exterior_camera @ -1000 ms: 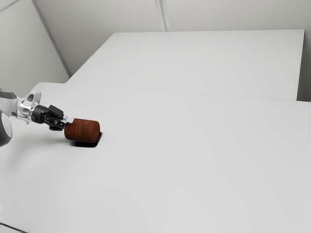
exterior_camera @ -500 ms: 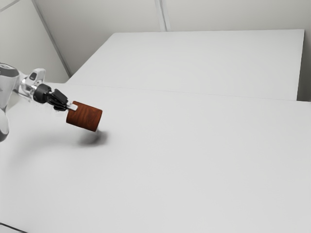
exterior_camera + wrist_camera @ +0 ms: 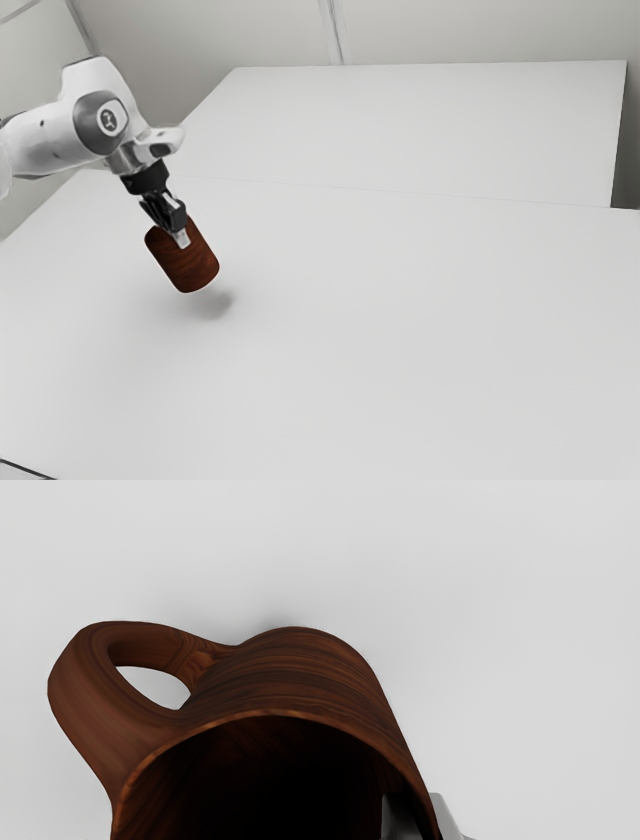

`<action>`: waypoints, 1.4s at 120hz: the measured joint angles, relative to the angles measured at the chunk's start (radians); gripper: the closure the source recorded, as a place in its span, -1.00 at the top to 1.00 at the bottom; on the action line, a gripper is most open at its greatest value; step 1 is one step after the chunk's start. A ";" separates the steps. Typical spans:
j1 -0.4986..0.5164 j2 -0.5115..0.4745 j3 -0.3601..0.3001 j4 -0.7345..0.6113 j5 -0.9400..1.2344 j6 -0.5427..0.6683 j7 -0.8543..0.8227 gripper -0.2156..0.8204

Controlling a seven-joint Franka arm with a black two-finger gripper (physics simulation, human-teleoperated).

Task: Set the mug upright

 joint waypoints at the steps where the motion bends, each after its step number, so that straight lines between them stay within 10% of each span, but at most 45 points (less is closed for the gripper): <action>1: -0.001 -0.006 -0.002 -0.011 0.005 0.009 -0.006 -0.93; 24: 0.006 -0.108 -0.064 -0.187 0.122 0.167 -0.143 -0.93; 55: -0.028 0.005 -0.080 -0.215 0.154 0.321 -0.284 -0.78; 103: -0.025 -0.067 -0.089 -0.218 0.154 0.363 -0.404 0.35; 168: -0.032 0.110 -0.079 0.471 0.141 -0.124 -0.476 0.57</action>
